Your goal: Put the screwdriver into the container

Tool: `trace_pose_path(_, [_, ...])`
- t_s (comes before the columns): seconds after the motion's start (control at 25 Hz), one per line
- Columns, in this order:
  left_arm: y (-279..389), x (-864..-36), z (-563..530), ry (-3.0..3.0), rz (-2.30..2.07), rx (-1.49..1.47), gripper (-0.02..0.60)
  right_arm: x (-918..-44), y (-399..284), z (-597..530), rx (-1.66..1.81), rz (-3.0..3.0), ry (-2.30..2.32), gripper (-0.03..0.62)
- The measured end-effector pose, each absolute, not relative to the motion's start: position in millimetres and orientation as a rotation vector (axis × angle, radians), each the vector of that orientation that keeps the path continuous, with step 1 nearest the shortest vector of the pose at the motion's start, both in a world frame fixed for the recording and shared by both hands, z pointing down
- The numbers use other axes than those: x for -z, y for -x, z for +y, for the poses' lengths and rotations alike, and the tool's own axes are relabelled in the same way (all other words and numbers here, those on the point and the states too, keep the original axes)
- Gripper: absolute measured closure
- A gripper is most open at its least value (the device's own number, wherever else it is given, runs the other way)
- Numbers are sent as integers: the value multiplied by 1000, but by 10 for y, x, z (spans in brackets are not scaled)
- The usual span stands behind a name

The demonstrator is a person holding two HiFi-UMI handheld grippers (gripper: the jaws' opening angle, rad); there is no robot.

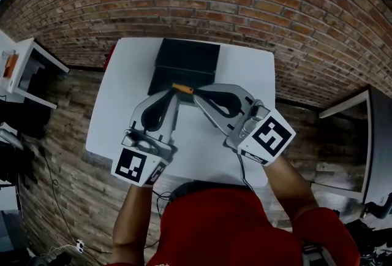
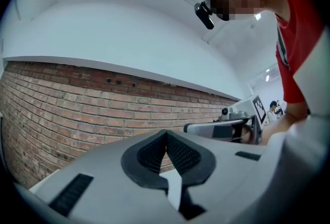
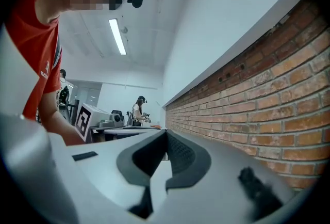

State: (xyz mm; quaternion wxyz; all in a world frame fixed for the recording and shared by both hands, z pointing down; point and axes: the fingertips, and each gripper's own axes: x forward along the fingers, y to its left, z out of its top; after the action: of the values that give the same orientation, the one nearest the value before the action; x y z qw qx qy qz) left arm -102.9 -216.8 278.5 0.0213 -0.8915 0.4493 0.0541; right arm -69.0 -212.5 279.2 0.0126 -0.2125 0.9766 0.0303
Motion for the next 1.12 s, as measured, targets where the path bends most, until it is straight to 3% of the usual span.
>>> trace_pose_path(1.12, [893, -2790, -1963, 2779, 1368, -168, 568, -2842, 579, -1910, -74, 3023, 674, 563])
